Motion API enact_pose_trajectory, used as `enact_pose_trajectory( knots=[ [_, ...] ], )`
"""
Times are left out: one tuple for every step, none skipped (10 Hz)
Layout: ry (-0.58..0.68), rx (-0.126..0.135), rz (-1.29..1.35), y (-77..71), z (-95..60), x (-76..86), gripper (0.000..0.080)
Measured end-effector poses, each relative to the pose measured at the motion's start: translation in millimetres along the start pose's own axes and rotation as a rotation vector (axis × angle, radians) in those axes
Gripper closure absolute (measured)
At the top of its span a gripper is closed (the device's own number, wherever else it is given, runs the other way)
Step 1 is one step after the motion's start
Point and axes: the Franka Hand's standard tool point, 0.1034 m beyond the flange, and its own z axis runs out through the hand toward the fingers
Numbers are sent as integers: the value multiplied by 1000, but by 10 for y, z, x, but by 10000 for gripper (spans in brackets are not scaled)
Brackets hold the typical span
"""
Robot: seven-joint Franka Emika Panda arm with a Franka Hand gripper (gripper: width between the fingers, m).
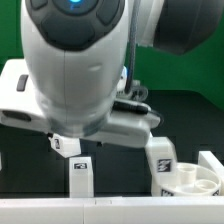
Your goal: Assemble stool
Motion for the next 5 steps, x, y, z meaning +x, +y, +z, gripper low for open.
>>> enact_pose_trajectory(
  knots=[
    [18, -18, -4, -26, -32, -7, 151],
    [23, -13, -4, -18, -17, -38, 151],
    [17, -10, -2, -1, 0, -45, 151],
    [16, -11, -1, 0, 7, -40, 151],
    [12, -4, 5, 7, 11, -45, 151]
  ],
)
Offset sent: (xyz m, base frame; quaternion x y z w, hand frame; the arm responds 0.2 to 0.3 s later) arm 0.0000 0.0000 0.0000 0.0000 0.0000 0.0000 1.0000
